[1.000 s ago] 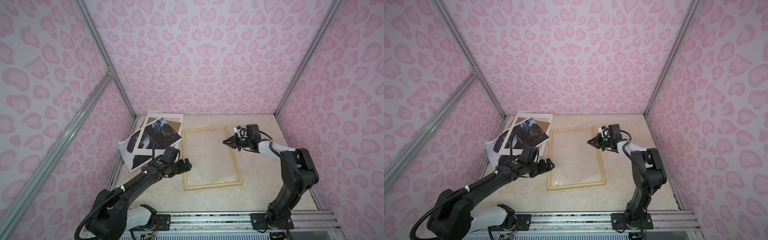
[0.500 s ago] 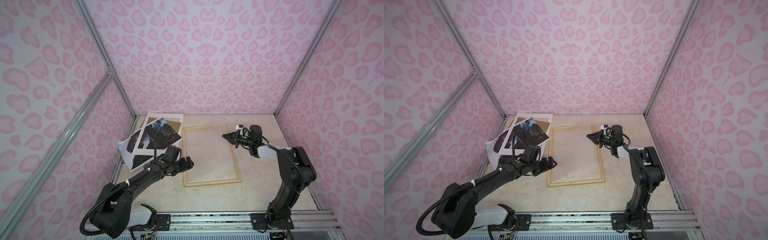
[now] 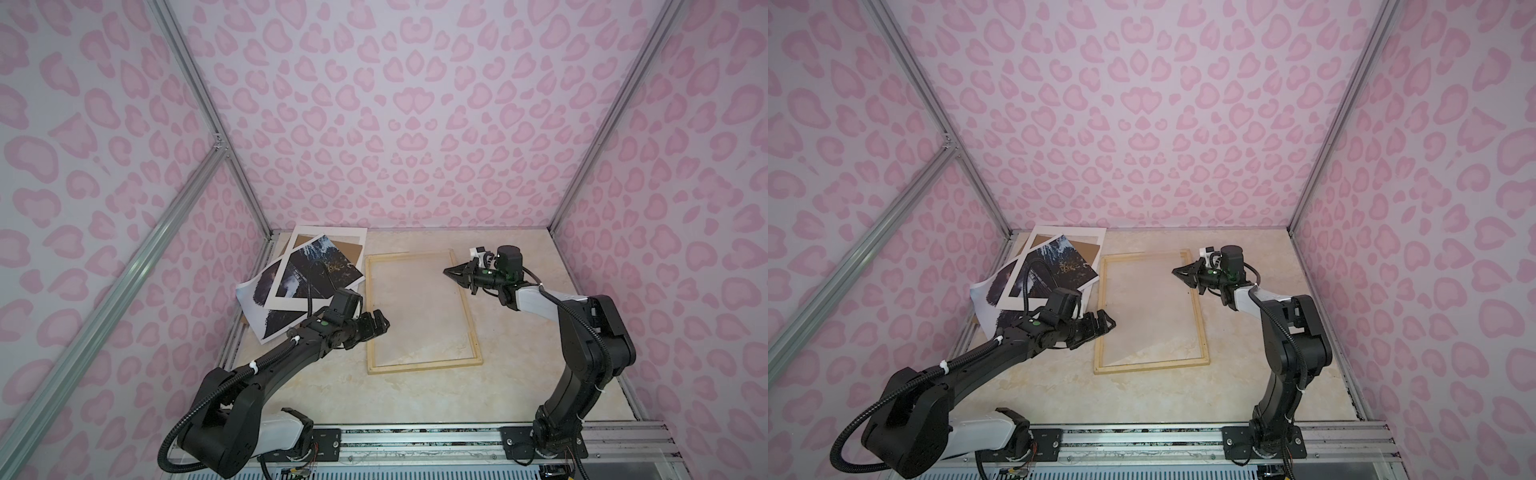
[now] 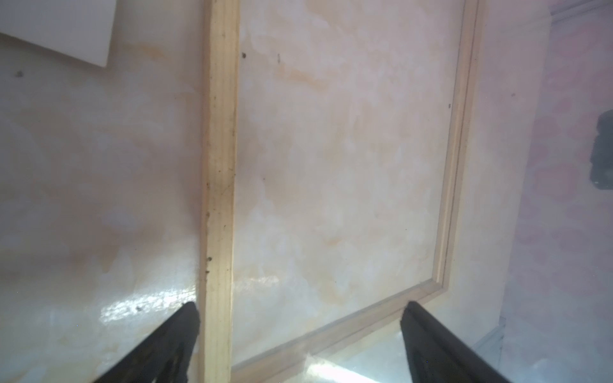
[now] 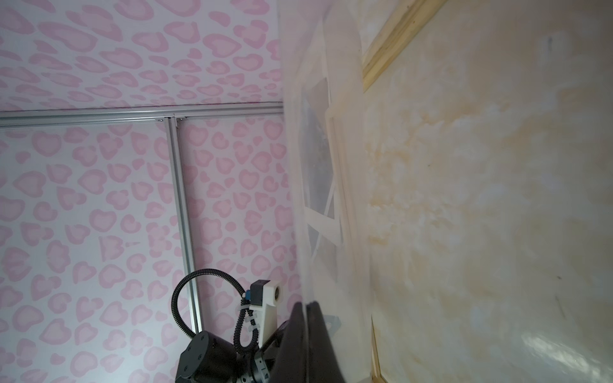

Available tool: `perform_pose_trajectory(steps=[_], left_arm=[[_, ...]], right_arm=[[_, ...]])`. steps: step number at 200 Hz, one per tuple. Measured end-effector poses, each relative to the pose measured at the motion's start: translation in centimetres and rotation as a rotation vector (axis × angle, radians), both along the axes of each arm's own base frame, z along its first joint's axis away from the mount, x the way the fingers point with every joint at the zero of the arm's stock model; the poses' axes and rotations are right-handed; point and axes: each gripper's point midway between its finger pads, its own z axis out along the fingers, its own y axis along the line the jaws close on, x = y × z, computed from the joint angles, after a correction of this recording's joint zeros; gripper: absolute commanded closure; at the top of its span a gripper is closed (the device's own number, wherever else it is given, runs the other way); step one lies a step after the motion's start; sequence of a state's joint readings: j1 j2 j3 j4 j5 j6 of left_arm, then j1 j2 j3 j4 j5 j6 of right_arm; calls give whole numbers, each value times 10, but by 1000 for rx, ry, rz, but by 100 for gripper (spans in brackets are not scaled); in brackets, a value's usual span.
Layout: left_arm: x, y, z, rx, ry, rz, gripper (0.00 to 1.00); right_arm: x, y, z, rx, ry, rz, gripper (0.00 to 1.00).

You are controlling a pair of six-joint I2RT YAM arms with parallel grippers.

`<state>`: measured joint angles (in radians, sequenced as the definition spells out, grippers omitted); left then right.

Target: Put the photo into the frame

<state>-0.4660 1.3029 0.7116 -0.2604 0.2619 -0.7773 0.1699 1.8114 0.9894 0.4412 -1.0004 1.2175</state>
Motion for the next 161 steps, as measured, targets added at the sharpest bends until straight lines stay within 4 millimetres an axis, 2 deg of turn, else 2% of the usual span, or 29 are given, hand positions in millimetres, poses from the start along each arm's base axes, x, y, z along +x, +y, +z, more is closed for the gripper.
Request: perform_pose_trajectory(steps=[15, 27, 59, 78, 93, 109, 114, 124, 143, 161], left_arm=[[1, 0, 2, -2, -4, 0, 2], [1, 0, 1, -1, -3, 0, 2], [3, -1, 6, -2, -10, 0, 2], [8, 2, 21, -14, -31, 14, 2], [15, 10, 52, -46, -96, 44, 2], [23, 24, 106, -97, -219, 90, 2], [26, 31, 129, -112, -276, 108, 2], [29, 44, 161, -128, -348, 140, 2], [28, 68, 198, -117, -423, 197, 2], [19, 80, 218, -101, -460, 212, 3]], right_arm=[[-3, -1, -8, -29, 15, 6, 100], [-4, 0, -7, -62, 15, 14, 100], [-3, 13, 35, -114, -99, 60, 100], [-4, 17, 51, -144, -125, 67, 100], [-6, 22, 70, -165, -157, 71, 100], [-13, 38, 94, -164, -209, 94, 100], [-17, 49, 104, -163, -228, 113, 100], [-23, 66, 116, -163, -247, 138, 100], [-34, 102, 146, -146, -312, 193, 100], [-45, 134, 175, -110, -358, 235, 100]])
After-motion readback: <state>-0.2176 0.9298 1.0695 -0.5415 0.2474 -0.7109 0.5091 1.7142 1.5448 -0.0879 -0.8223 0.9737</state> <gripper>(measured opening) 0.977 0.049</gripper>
